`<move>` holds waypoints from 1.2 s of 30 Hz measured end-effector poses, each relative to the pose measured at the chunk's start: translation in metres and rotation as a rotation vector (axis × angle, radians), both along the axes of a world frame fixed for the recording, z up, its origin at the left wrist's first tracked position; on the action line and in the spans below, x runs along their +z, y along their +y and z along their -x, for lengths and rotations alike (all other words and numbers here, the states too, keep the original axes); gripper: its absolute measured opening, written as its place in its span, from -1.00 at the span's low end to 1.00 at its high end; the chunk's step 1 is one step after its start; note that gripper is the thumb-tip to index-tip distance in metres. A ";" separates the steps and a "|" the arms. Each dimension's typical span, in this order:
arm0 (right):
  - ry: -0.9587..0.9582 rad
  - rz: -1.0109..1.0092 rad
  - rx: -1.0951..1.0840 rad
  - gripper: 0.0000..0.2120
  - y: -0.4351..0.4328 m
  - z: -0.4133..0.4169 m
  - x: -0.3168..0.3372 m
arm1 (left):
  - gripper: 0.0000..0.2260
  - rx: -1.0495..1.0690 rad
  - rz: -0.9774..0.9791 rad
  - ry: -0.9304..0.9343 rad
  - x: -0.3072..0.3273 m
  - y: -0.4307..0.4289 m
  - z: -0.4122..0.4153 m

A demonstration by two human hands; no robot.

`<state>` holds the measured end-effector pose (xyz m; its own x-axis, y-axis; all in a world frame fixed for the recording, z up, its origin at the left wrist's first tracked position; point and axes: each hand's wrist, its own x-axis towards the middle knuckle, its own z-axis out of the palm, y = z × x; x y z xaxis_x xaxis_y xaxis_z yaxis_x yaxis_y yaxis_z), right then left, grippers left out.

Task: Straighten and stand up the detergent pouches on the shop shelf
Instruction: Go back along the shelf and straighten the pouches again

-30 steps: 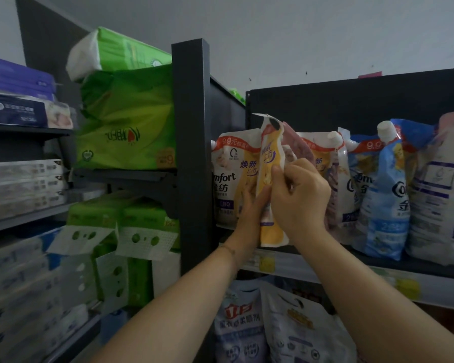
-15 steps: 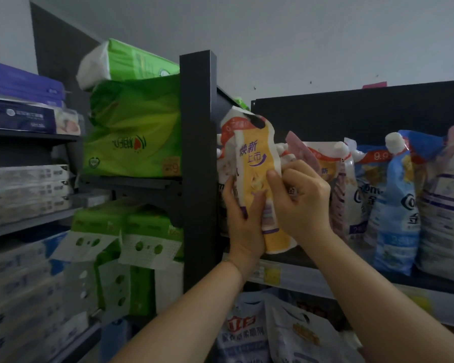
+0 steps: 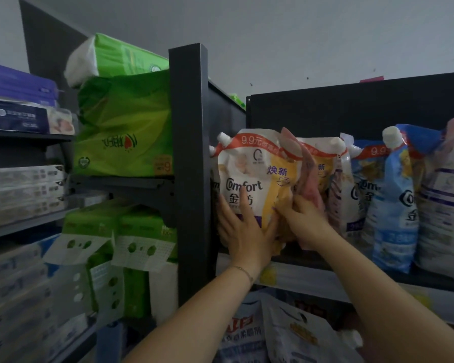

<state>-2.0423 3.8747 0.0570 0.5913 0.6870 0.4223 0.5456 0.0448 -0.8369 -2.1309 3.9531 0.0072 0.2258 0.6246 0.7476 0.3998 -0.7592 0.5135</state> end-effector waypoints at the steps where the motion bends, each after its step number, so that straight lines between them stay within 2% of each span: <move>1: 0.077 0.033 0.063 -0.77 -0.003 0.002 0.001 | -0.23 0.017 -0.065 0.007 -0.002 0.002 0.001; 3: 0.140 0.144 0.154 -0.80 -0.005 0.004 -0.001 | -0.24 0.038 -0.173 0.054 -0.007 0.009 0.004; 6: 0.038 0.191 0.223 -0.74 -0.001 0.007 -0.007 | -0.27 0.075 -0.374 0.153 -0.010 0.015 0.010; 9: -0.050 0.118 0.186 -0.96 0.008 0.015 -0.010 | -0.20 0.027 -0.484 0.286 -0.001 0.017 0.015; 11: -0.043 0.103 0.172 -0.91 0.012 0.018 -0.012 | -0.22 -0.025 -0.445 0.352 0.004 0.019 0.017; 13: -0.037 0.120 0.165 -0.72 0.014 0.016 -0.015 | -0.23 0.004 -0.401 0.365 0.008 0.018 0.016; 15: -0.087 0.140 0.134 -0.64 0.014 0.011 -0.018 | -0.24 0.037 -0.373 0.373 0.009 0.016 0.012; 20: -0.207 0.108 0.053 -0.65 0.012 0.015 -0.026 | -0.31 0.008 -0.293 0.438 0.021 0.033 0.013; 25: -0.315 0.133 0.036 -0.75 0.011 0.021 -0.031 | -0.22 0.021 -0.320 0.512 0.022 0.046 0.019; 36: -0.249 0.157 -0.046 -0.71 0.013 0.025 -0.030 | -0.19 0.103 -0.283 0.557 0.026 0.042 0.006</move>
